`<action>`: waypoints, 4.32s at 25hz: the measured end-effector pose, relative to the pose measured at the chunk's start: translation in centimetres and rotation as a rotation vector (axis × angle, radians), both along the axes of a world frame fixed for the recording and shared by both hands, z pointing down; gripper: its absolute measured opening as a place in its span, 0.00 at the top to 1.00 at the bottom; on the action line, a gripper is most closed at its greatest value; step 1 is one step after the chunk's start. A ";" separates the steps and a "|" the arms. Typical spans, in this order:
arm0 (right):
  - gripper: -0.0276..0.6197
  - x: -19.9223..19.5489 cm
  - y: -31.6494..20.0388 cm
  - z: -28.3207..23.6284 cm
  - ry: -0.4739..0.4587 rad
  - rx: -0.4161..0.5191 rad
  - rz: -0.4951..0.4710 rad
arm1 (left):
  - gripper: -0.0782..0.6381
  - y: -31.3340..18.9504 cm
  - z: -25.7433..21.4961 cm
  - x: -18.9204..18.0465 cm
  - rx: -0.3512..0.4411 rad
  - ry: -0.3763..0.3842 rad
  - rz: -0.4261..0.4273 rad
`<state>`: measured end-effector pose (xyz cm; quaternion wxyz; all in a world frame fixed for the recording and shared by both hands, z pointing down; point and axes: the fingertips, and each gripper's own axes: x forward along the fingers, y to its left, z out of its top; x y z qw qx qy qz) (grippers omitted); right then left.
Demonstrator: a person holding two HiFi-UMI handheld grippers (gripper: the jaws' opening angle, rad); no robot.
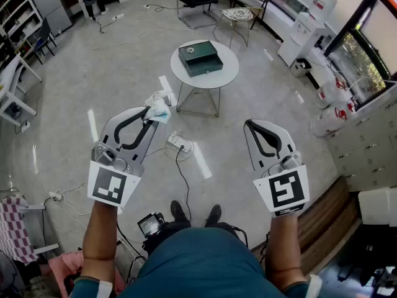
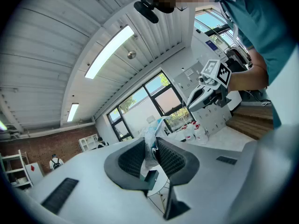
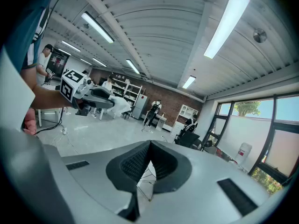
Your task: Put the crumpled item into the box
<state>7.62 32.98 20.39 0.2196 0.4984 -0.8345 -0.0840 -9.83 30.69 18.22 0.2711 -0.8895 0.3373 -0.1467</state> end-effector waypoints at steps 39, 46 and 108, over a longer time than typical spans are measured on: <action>0.90 -6.8 -6.0 0.7 -0.022 0.049 0.031 | 0.77 -5.7 2.3 -6.4 -0.022 0.030 0.046; 0.90 -5.1 -12.0 1.5 -0.052 0.035 -0.033 | 0.77 -9.8 3.0 -4.5 -0.040 0.000 -0.026; 0.90 -2.8 -42.9 2.6 -0.003 0.021 0.240 | 0.77 -45.3 4.0 0.5 -0.070 0.048 0.296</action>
